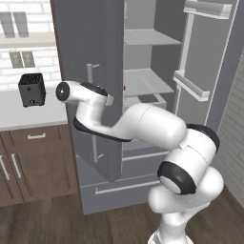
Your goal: Take the strawberry from the fridge and place it on top of the pancake, located on the dining counter.
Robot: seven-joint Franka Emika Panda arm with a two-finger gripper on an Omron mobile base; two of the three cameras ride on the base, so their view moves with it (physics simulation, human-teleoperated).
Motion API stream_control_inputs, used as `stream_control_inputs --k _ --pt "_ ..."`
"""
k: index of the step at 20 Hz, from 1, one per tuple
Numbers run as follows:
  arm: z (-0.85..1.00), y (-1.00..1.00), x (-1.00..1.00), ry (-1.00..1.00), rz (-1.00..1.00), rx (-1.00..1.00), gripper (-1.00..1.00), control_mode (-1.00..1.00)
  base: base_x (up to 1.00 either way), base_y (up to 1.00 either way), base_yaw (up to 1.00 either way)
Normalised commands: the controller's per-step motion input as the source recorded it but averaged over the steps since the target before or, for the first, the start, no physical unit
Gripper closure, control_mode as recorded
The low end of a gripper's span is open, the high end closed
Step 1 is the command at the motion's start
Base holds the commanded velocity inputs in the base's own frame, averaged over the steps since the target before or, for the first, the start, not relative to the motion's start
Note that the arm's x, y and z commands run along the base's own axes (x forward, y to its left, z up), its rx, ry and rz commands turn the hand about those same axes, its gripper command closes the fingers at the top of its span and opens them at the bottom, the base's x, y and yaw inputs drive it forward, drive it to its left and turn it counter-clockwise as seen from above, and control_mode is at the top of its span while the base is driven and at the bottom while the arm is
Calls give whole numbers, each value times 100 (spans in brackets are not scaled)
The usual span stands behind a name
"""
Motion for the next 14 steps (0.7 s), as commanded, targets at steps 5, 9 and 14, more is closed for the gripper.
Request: stream_control_inputs --k 5,9,14 --pt "0 81 -50 0 -7 -9 100 -100 0 0 0" --pt "0 70 -18 0 -14 -9 100 -100 0 0 0" --pt "0 75 -2 -2 -19 -7 -100 -100 0 0 0"
